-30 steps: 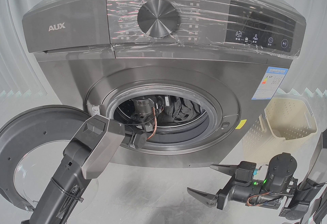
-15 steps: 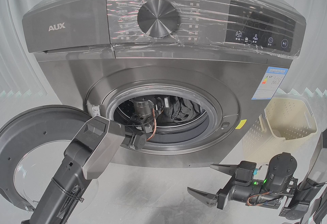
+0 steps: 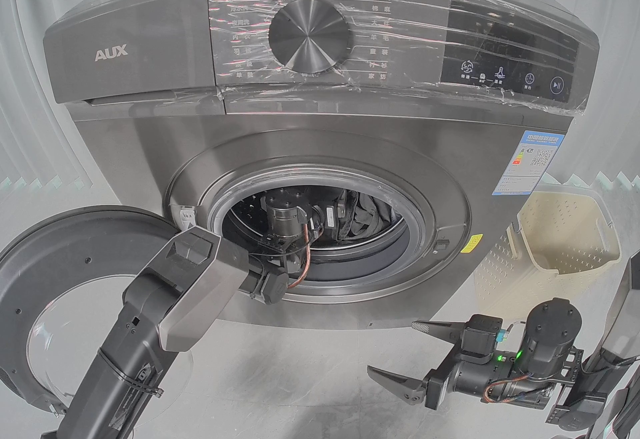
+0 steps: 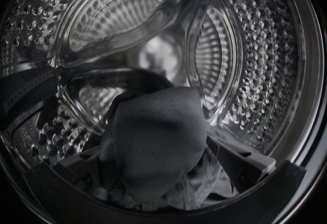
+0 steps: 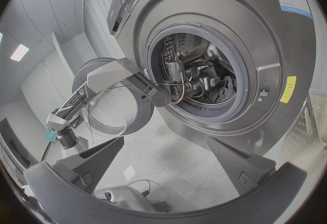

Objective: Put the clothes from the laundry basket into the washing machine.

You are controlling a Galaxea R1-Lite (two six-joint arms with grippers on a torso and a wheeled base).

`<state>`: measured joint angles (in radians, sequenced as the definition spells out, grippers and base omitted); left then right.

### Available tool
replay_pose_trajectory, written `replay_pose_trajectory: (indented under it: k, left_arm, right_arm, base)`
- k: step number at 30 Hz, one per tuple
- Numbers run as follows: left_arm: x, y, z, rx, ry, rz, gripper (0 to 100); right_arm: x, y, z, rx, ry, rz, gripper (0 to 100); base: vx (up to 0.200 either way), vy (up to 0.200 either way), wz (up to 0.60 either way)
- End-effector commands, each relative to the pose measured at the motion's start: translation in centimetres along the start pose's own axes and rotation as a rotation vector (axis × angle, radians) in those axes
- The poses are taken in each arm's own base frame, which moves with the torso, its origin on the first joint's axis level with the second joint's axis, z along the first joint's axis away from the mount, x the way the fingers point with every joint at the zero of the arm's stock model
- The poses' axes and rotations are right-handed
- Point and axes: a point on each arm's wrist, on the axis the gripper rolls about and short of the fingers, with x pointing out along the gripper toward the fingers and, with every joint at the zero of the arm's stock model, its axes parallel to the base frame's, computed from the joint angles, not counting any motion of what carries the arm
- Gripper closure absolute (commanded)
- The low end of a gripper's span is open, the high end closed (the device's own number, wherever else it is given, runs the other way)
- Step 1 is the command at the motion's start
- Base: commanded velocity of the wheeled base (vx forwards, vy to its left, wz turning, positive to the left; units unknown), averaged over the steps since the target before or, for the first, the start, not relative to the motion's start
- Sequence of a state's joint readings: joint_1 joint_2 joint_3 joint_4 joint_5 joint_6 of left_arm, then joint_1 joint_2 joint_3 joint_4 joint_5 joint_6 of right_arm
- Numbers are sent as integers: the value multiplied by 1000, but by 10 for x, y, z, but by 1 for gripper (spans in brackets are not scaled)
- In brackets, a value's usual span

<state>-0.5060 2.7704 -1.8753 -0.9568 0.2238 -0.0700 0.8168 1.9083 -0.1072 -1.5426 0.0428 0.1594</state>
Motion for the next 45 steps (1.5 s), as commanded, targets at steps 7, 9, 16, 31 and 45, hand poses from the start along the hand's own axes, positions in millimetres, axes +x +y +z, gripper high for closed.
replay_pose_trajectory:
  k: [7, 9, 16, 31, 45]
  left_arm:
    - [-50, -16, 33, 33, 131, -42, 0]
    - [-60, -22, 38, 34, 141, -57, 0]
    - [-91, -56, 39, 24, 142, -144, 0]
    - [-154, -46, 27, 42, 200, -175, 0]
    - [-250, -39, 39, 64, 261, -268, 0]
  right_arm:
    - [0, -1, 0, 0, -1, -3, 0]
    - [0, -1, 0, 0, -1, -3, 0]
    - [-1, -1, 0, 0, 1, -5, 0]
    - [-3, -3, 0, 2, 3, -12, 0]
    - [-6, -3, -2, 6, 15, -16, 0]
  base:
    - [0, 0, 0]
    - [0, 0, 0]
    - [0, 0, 0]
    - [0, 0, 0]
    - [0, 0, 0]
